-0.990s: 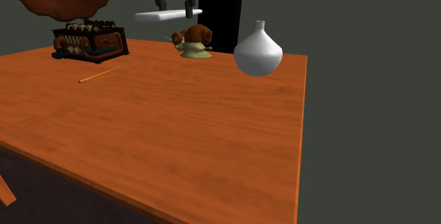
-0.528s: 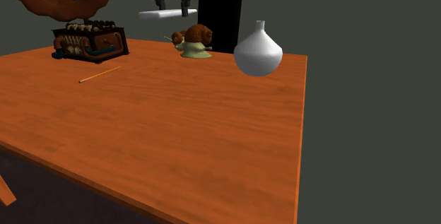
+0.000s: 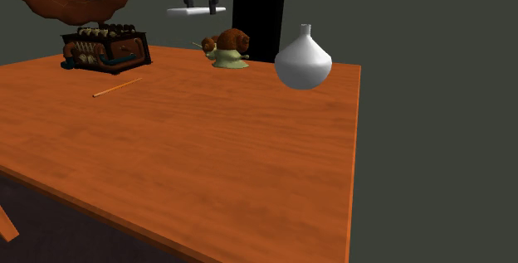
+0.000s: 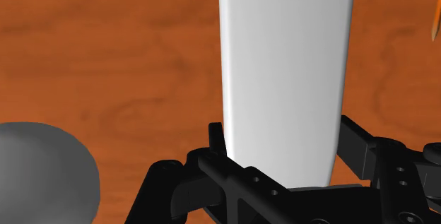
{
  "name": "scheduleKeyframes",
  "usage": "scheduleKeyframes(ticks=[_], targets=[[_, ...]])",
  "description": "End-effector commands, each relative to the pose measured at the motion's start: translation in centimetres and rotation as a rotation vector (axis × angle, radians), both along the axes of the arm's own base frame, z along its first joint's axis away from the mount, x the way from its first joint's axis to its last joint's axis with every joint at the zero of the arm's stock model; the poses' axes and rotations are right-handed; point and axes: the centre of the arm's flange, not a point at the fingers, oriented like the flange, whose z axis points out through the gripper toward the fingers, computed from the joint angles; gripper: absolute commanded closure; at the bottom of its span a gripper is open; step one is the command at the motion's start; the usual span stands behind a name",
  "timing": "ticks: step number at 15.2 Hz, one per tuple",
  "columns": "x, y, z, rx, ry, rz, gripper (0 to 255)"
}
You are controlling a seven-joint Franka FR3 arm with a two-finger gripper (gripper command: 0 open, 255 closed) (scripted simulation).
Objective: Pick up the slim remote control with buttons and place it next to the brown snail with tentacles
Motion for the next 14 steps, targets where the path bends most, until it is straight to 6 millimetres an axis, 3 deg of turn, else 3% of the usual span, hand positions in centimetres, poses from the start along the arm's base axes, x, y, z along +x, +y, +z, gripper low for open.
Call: scheduleKeyframes(ticks=[1,3,14], targets=[[0.7,2.2,0.0,0.001,0.0,-0.002,255],[1.4,4.6,0.0,0.001,0.0,-0.002,255],[1.4,4.6,-5.8,0.001,0.0,-0.002,255]])
